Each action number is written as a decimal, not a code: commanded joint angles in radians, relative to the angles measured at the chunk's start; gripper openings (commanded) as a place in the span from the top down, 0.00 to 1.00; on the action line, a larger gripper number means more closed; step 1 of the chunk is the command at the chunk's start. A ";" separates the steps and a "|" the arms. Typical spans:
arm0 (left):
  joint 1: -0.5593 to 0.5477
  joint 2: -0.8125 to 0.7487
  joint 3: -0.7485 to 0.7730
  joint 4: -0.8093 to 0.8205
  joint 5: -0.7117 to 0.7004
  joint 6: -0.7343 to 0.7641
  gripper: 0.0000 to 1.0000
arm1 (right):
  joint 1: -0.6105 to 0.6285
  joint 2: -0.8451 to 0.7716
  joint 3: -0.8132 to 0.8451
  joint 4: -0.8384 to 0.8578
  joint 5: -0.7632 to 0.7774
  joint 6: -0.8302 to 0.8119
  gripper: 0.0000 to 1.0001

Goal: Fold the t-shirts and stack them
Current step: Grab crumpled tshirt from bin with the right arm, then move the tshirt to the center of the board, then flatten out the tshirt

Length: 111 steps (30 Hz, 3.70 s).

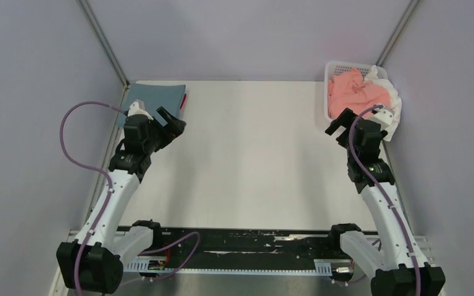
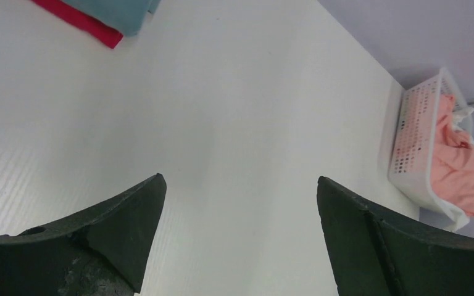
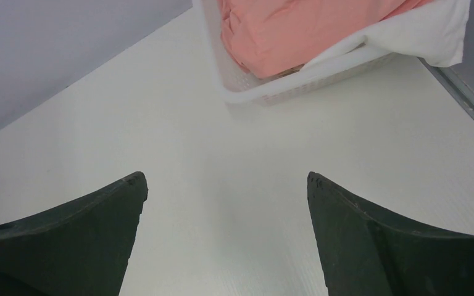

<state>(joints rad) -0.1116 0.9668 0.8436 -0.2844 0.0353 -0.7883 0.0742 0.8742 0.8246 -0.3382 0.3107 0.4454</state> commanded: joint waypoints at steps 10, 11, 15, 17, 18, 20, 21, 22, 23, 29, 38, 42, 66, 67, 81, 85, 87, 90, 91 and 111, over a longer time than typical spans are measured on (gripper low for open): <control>0.005 0.016 0.007 0.191 -0.128 -0.016 0.00 | -0.120 0.429 0.304 0.158 0.046 -0.135 0.00; 0.005 0.033 0.007 0.199 -0.113 0.004 0.00 | -0.163 0.496 0.358 0.144 0.003 -0.115 0.00; 0.031 0.075 0.018 0.237 -0.053 0.022 0.00 | -0.274 0.752 0.559 0.142 -0.083 -0.063 0.00; 0.041 0.077 0.019 0.247 -0.047 0.024 0.00 | -0.305 0.880 0.671 0.146 -0.106 -0.067 0.00; 0.044 0.073 0.014 0.260 -0.046 0.031 0.00 | -0.315 0.939 0.723 0.145 -0.120 -0.077 0.00; 0.045 0.062 0.003 0.275 -0.045 0.042 0.00 | -0.325 1.051 0.830 0.146 -0.140 -0.098 0.00; 0.045 0.057 -0.002 0.277 -0.048 0.045 0.00 | -0.328 1.099 0.881 0.147 -0.131 -0.109 0.00; 0.046 0.050 -0.011 0.278 -0.052 0.047 0.00 | -0.327 1.145 0.930 0.149 -0.118 -0.121 0.00; 0.045 0.045 -0.016 0.278 -0.061 0.048 0.00 | -0.328 1.206 0.974 0.146 -0.111 -0.135 0.01; 0.046 0.003 -0.049 0.262 -0.115 0.064 0.00 | -0.331 1.362 1.139 0.145 -0.122 -0.144 0.37; 0.048 -0.082 -0.069 0.194 -0.168 0.079 0.00 | -0.317 1.267 1.194 0.140 -0.219 -0.146 1.00; 0.048 -0.128 -0.095 0.172 -0.158 0.059 0.00 | -0.277 1.126 1.215 0.140 -0.289 -0.179 1.00; 0.048 -0.365 -0.168 -0.064 -0.167 -0.004 0.00 | 0.403 0.629 1.140 0.248 -0.595 -0.325 1.00; 0.048 -0.371 -0.164 -0.079 -0.175 -0.017 0.00 | 0.403 0.596 1.055 0.255 -0.579 -0.319 1.00; 0.047 -0.404 -0.268 -0.163 -0.097 -0.077 0.00 | 0.279 0.458 0.080 0.286 0.002 -0.153 0.41; 0.048 -0.272 -0.299 -0.096 0.009 -0.075 0.00 | 0.249 0.553 0.154 0.115 0.139 -0.075 0.03; 0.047 -0.178 -0.307 -0.063 0.116 -0.064 0.00 | 0.248 0.542 0.182 0.058 0.180 -0.045 0.00; 0.029 -0.049 -0.311 -0.050 0.182 -0.047 0.00 | 0.250 0.478 0.144 0.051 0.126 0.004 0.00; 0.020 0.011 -0.307 -0.054 0.186 -0.034 0.00 | 0.253 0.456 0.125 0.051 0.104 0.014 0.00; -0.132 0.344 -0.319 0.031 0.186 -0.074 0.81 | 0.354 0.271 -0.085 0.067 -0.203 0.078 0.02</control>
<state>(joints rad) -0.2356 1.3125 0.5438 -0.2638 0.2443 -0.8543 0.3801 1.1713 0.7380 -0.3000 0.1532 0.5156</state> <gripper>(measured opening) 0.392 0.993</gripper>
